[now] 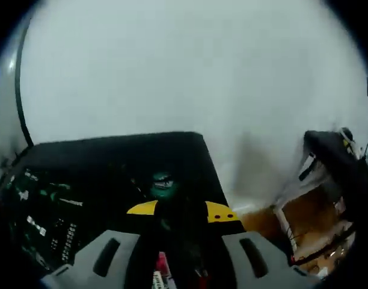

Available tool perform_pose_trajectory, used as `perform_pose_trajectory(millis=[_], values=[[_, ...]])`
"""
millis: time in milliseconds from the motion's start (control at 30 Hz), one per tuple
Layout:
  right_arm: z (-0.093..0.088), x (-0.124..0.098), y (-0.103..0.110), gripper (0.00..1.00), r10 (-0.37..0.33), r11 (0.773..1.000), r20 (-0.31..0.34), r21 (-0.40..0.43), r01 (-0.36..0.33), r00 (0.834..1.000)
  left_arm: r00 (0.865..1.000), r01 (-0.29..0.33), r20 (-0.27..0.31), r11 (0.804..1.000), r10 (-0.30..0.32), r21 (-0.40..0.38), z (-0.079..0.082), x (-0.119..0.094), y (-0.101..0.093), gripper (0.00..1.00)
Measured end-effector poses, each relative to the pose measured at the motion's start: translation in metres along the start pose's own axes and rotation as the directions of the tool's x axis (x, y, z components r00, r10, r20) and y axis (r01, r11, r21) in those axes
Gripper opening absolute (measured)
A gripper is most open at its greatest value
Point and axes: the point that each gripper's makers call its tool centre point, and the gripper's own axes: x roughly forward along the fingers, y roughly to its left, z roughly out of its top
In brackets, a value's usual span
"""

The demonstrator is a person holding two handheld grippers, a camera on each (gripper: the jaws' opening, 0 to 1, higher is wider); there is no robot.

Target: Pick up the tools and put them into their designated positions in the toolbox.

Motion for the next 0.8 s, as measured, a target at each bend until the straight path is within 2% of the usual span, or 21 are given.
perform_pose_trajectory(millis=[33, 100, 200, 233, 267, 300, 333, 367, 400, 467, 533, 567, 633, 667, 733, 767, 800], values=[[-0.018, 0.011, 0.000, 0.25, 0.003, 1.000, -0.060, 0.014, -0.002, 0.998, 1.000, -0.001, 0.002, 1.000, 0.001, -0.003, 0.000, 0.000, 0.001, 0.40], [-0.030, 0.033, -0.009, 0.26, -0.009, 1.000, -0.103, 0.011, 0.010, 0.995, 1.000, -0.003, 0.007, 1.000, 0.003, -0.008, 0.001, 0.000, 0.001, 0.39], [-0.038, 0.038, -0.011, 0.27, -0.020, 1.000, -0.083, -0.011, 0.020, 0.996, 1.000, -0.009, 0.000, 1.000, 0.009, -0.007, -0.001, 0.000, 0.002, 0.38], [-0.045, 0.045, -0.014, 0.28, -0.023, 1.000, -0.105, 0.005, 0.024, 0.994, 1.000, -0.009, -0.002, 1.000, 0.009, -0.005, -0.001, 0.000, 0.003, 0.38], [-0.047, 0.044, -0.015, 0.23, -0.029, 0.999, -0.118, 0.011, 0.030, 0.993, 1.000, -0.008, -0.003, 1.000, 0.008, -0.003, -0.001, 0.000, 0.003, 0.38], [-0.048, 0.045, -0.016, 0.19, -0.007, 0.999, -0.090, 0.036, 0.011, 0.996, 1.000, -0.006, -0.004, 1.000, 0.006, 0.000, -0.001, 0.001, 0.001, 0.38], [-0.037, 0.049, -0.008, 0.08, 0.072, 0.997, -0.029, 0.032, -0.071, 0.997, 1.000, -0.005, -0.004, 1.000, 0.005, 0.003, -0.001, 0.001, 0.001, 0.38], [-0.040, 0.051, -0.013, 0.07, 0.057, 0.998, -0.047, 0.034, -0.055, 0.997, 1.000, -0.005, -0.004, 1.000, 0.005, 0.004, -0.001, 0.001, 0.001, 0.38], [-0.037, 0.049, -0.015, 0.07, 0.038, 0.996, -0.026, 0.081, -0.036, 0.999, 1.000, -0.006, -0.004, 1.000, 0.006, 0.004, -0.001, 0.001, 0.001, 0.38], [-0.023, 0.037, -0.021, 0.07, 0.024, 0.995, 0.057, 0.097, -0.029, 0.998, 1.000, -0.010, 0.000, 1.000, 0.010, -0.002, -0.001, 0.001, 0.003, 0.37], [-0.021, 0.027, -0.020, 0.07, 0.026, 0.994, 0.106, 0.105, -0.037, 0.994, 1.000, -0.010, 0.003, 1.000, 0.010, -0.006, 0.000, 0.001, 0.002, 0.37], [-0.014, 0.025, -0.022, 0.07, 0.030, 0.992, 0.129, 0.119, -0.046, 0.991, 1.000, -0.011, 0.003, 1.000, 0.011, -0.006, 0.000, 0.001, 0.001, 0.37], [0.003, 0.011, -0.030, 0.07, -0.005, 0.989, 0.197, 0.148, -0.024, 0.980, 1.000, -0.010, 0.000, 1.000, 0.010, -0.004, -0.001, 0.001, 0.000, 0.37], [0.004, -0.005, -0.025, 0.07, -0.021, 0.989, 0.229, 0.146, -0.013, 0.973, 1.000, -0.008, -0.002, 1.000, 0.008, -0.002, -0.002, 0.001, 0.000, 0.37], [0.016, -0.033, -0.022, 0.07, -0.041, 0.980, 0.304, 0.200, -0.022, 0.952, 1.000, -0.006, -0.006, 1.000, 0.006, 0.003, -0.003, 0.002, 0.000, 0.37], [0.023, -0.045, -0.022, 0.07, -0.057, 0.980, 0.350, 0.200, -0.015, 0.935, 1.000, -0.006, -0.007, 1.000, 0.006, 0.003, -0.004, 0.003, 0.000, 0.37], [0.034, -0.061, -0.022, 0.07, -0.073, 0.979, 0.424, 0.203, -0.017, 0.903, 1.000, -0.006, -0.009, 1.000, 0.006, 0.004, -0.004, 0.003, 0.000, 0.37]])
